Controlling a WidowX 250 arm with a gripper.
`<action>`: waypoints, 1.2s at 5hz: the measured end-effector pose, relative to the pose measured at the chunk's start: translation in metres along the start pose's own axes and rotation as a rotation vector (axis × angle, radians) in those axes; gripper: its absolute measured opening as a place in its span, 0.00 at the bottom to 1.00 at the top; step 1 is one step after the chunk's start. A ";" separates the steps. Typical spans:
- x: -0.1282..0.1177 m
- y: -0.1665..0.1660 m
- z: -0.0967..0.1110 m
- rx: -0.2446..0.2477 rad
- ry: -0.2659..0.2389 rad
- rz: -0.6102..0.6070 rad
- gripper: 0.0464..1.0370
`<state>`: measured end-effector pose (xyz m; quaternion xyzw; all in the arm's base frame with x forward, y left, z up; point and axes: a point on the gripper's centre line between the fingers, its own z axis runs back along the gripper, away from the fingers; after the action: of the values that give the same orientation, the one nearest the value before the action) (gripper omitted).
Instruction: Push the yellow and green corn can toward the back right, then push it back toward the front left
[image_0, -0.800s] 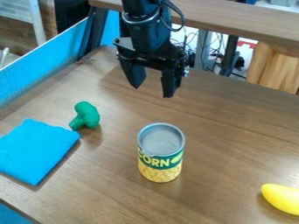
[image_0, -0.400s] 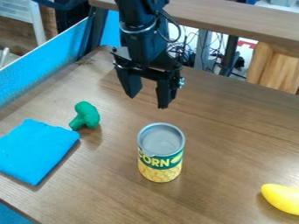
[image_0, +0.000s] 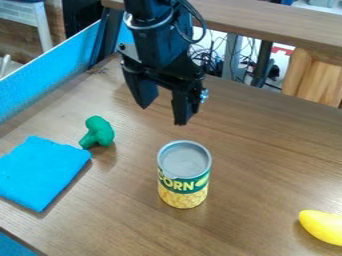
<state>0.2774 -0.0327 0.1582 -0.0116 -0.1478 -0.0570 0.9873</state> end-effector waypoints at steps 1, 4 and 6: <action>-0.026 -0.017 -0.004 0.044 0.030 0.001 0.96; -0.092 -0.041 -0.056 0.083 0.066 -0.002 0.96; -0.082 -0.032 -0.097 0.145 -0.055 -0.039 0.96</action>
<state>0.2237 -0.0593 0.0412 0.0611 -0.1789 -0.0650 0.9798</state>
